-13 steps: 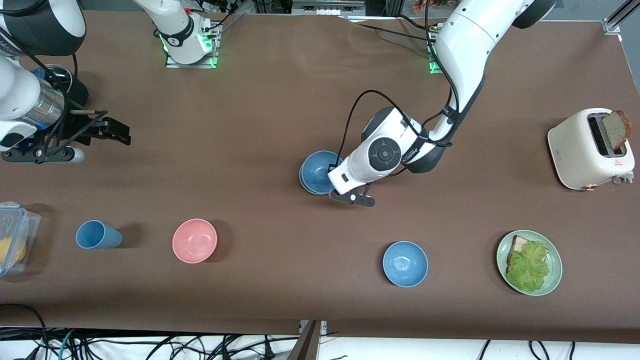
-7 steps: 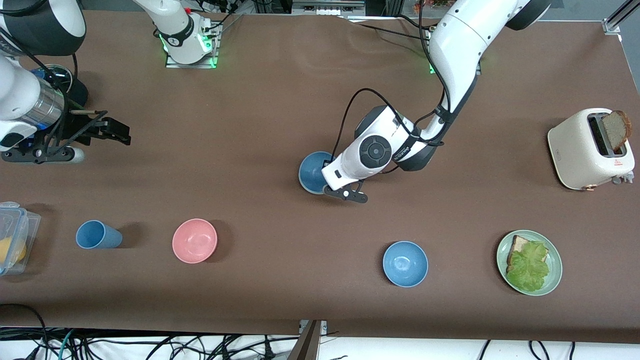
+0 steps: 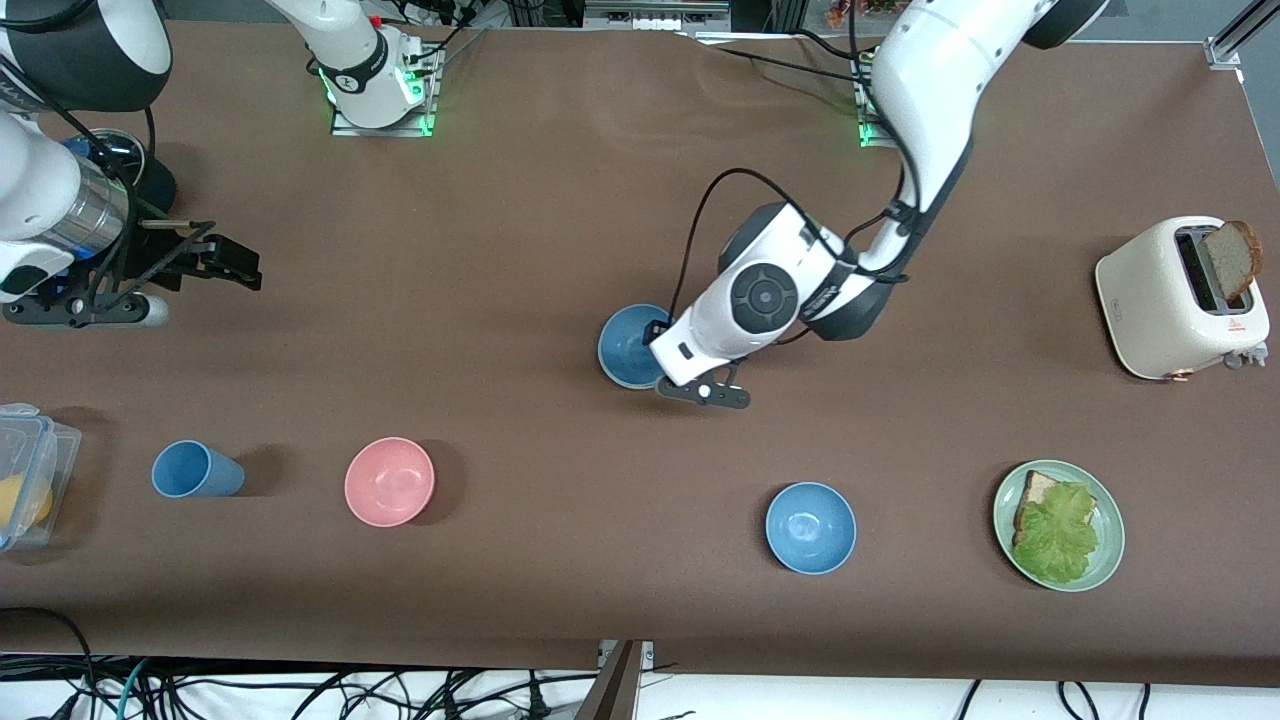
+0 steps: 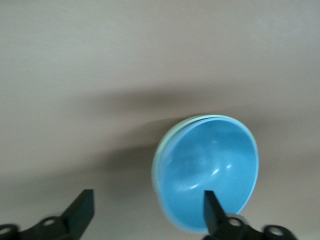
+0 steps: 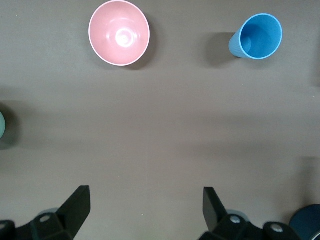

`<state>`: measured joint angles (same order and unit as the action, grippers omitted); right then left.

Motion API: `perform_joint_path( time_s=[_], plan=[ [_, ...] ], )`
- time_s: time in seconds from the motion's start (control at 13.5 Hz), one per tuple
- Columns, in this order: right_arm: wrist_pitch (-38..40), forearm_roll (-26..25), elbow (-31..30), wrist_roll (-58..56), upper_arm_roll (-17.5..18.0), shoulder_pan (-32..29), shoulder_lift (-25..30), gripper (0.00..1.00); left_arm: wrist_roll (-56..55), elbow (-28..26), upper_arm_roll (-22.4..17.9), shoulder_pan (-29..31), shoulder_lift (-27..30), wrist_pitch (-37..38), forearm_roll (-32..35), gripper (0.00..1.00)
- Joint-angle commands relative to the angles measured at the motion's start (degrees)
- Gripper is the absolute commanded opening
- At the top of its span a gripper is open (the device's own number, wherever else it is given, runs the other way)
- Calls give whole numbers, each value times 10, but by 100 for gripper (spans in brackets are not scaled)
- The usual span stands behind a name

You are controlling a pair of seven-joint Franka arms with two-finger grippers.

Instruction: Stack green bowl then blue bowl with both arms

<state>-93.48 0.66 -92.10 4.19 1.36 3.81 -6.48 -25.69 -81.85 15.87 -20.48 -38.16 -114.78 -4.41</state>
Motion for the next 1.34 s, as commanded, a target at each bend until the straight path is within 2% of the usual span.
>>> perform_joint_path(
  time_s=[0.0,0.3,0.37,0.67,0.82,1.11,1.26],
  plan=[
    [9,-4,8,-8,6,-7,-1,99,-10,-7,-45,6,79,88,18,100],
    [9,-4,8,-8,6,-7,-1,99,-2,-6,-130,18,160,214,18,100],
    [9,-4,8,-8,6,-7,-1,99,5,-6,-138,29,176,239,18,100],
    [9,-4,8,-8,6,-7,-1,99,111,-31,-137,109,259,271,18,100],
    [9,-4,8,-8,6,-7,-1,99,192,-74,-122,169,304,267,17,100],
    [9,-4,7,-8,6,-7,-1,99,224,-187,-119,208,383,203,35,100],
    [9,-4,7,-8,6,-7,-1,99,224,-188,-119,211,389,203,39,100]
  ],
)
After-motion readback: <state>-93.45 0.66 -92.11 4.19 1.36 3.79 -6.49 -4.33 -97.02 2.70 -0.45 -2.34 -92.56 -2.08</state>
